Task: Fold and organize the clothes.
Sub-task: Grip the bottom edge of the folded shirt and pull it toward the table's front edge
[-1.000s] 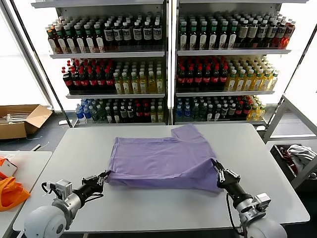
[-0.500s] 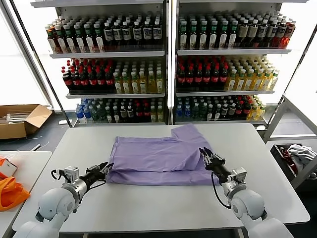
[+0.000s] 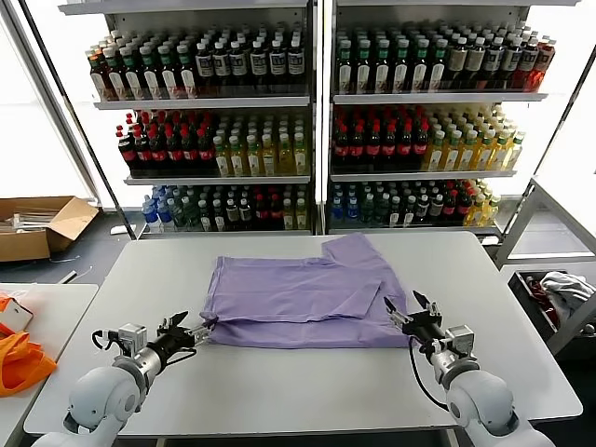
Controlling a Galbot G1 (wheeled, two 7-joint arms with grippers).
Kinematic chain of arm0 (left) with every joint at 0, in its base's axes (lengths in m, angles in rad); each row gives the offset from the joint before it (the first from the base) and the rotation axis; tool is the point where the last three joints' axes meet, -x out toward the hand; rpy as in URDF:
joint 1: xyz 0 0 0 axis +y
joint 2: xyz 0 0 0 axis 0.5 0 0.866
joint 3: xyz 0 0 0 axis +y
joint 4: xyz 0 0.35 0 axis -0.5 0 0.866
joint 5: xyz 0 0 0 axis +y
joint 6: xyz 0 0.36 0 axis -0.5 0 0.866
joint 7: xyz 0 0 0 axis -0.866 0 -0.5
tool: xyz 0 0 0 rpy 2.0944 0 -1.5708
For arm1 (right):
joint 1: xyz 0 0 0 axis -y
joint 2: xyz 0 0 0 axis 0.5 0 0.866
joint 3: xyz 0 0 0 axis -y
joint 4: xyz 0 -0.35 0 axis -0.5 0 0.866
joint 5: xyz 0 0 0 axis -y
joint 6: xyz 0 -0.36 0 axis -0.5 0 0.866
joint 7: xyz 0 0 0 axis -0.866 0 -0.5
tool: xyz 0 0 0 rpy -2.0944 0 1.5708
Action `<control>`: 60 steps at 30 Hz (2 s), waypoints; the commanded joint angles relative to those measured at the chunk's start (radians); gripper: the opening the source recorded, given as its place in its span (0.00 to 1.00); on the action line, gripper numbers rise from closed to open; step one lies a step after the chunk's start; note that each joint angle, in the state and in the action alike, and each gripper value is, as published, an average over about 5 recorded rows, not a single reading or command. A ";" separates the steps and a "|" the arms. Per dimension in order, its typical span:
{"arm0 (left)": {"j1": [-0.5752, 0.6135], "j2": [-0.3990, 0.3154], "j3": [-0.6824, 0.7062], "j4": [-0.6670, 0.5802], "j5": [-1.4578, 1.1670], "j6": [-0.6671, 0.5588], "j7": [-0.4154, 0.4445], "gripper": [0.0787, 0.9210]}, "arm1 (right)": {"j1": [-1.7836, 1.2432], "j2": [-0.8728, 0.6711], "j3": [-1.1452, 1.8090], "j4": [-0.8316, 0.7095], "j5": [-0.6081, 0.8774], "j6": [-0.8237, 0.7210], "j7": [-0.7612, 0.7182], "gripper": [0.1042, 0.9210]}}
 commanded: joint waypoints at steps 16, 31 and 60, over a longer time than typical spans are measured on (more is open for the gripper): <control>0.059 -0.083 0.008 0.003 0.043 -0.017 -0.010 0.84 | -0.160 0.060 0.008 0.056 -0.016 -0.058 0.044 0.34; 0.087 -0.076 -0.001 -0.015 0.001 -0.067 -0.006 0.33 | -0.168 0.046 0.026 0.088 -0.009 -0.046 0.037 0.03; 0.656 -0.182 -0.274 -0.429 0.014 0.020 -0.065 0.01 | -0.679 0.048 0.185 0.432 -0.153 -0.003 -0.004 0.03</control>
